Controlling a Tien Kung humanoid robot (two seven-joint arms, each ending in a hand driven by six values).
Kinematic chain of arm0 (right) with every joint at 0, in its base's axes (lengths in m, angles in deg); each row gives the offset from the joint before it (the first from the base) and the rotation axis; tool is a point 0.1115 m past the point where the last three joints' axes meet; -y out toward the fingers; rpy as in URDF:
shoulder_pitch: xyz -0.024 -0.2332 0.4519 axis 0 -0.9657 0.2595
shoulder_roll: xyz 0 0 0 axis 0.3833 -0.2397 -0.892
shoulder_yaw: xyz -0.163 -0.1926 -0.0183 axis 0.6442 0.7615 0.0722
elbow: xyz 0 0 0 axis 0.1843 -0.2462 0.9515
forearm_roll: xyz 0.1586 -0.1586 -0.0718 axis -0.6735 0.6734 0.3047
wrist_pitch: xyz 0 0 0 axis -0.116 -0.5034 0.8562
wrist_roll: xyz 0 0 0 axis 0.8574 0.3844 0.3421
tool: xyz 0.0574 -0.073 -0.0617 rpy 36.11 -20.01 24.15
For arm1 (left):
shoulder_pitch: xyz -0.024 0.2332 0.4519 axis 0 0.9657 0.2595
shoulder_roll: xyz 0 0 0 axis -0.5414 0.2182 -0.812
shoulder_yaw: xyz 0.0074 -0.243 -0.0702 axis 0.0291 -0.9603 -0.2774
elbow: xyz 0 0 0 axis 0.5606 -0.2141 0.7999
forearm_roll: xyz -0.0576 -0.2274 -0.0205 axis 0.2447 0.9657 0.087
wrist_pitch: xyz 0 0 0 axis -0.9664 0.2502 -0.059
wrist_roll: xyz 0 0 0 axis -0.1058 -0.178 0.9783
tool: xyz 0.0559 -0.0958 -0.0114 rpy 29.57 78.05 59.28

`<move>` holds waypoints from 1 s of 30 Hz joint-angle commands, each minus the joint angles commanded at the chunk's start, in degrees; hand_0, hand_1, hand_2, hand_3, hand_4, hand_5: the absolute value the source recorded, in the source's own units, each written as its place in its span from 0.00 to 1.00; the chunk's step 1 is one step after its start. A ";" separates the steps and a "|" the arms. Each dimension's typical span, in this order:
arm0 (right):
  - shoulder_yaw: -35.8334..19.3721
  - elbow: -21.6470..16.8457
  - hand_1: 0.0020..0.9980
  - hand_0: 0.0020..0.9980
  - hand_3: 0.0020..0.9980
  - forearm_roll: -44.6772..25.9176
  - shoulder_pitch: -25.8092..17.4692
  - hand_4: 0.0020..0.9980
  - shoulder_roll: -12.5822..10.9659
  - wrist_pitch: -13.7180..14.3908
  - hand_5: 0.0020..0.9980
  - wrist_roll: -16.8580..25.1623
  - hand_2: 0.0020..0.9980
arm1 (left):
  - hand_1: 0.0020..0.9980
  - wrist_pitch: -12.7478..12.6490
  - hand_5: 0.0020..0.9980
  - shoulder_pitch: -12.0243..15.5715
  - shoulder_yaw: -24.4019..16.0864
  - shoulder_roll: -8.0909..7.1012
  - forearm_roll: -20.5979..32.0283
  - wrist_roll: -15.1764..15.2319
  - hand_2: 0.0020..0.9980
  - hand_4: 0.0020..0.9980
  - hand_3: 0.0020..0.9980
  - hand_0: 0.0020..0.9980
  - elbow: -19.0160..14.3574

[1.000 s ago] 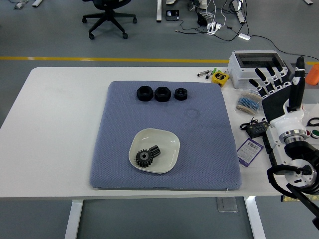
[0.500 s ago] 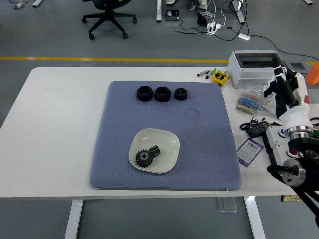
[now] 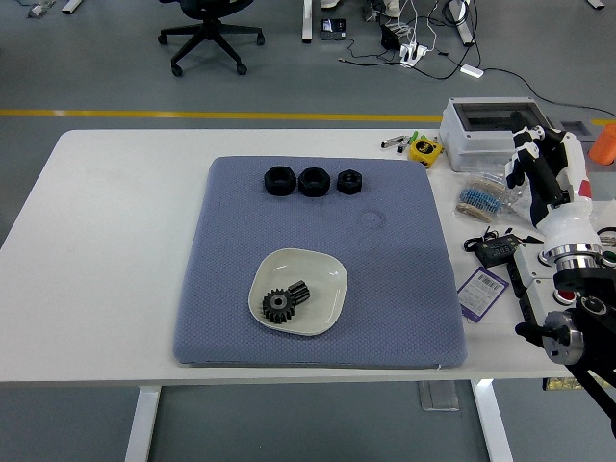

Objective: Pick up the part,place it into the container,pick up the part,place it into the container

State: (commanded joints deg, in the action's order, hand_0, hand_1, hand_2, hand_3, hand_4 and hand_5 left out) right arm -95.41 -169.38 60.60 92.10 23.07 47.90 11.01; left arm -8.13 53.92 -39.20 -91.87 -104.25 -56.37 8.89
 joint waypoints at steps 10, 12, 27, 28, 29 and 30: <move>-0.03 -0.58 0.02 0.00 0.07 -1.24 0.06 0.75 -0.21 0.05 0.51 -0.12 0.09 | 0.57 -0.28 0.64 0.06 1.59 0.04 1.72 0.22 0.61 0.66 0.63 0.55 0.00; -0.06 -0.71 0.02 0.00 0.07 -1.39 0.08 0.75 -0.25 0.01 0.51 -0.17 0.09 | 0.57 -0.35 0.64 0.02 2.02 0.03 2.22 0.34 0.61 0.66 0.63 0.55 0.00; 0.14 -1.32 0.01 0.00 0.08 -2.46 0.15 0.76 -0.41 -0.30 0.51 -0.08 0.09 | 0.57 -0.42 0.64 0.08 1.52 0.13 1.65 0.19 0.61 0.66 0.63 0.54 0.00; 0.17 -1.32 0.01 0.00 0.08 -2.49 0.12 0.76 -0.40 -0.33 0.51 -0.08 0.09 | 0.57 -0.37 0.64 0.13 1.44 0.12 1.45 0.12 0.61 0.66 0.63 0.54 0.00; 0.19 -1.31 0.01 0.00 0.08 -2.55 0.10 0.76 -0.40 -0.36 0.51 -0.08 0.09 | 0.57 -0.35 0.64 0.16 1.40 0.11 1.34 0.08 0.61 0.66 0.63 0.54 0.00; 0.21 -1.30 0.01 0.00 0.08 -2.62 0.09 0.76 -0.41 -0.40 0.51 -0.07 0.09 | 0.57 -0.33 0.64 0.19 1.33 0.11 1.22 0.04 0.61 0.66 0.63 0.54 0.00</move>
State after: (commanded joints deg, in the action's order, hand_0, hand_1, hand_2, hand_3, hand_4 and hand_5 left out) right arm -95.21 -170.68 57.98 92.19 22.66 47.50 10.93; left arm -8.46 54.11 -37.87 -91.76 -103.04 -56.33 8.89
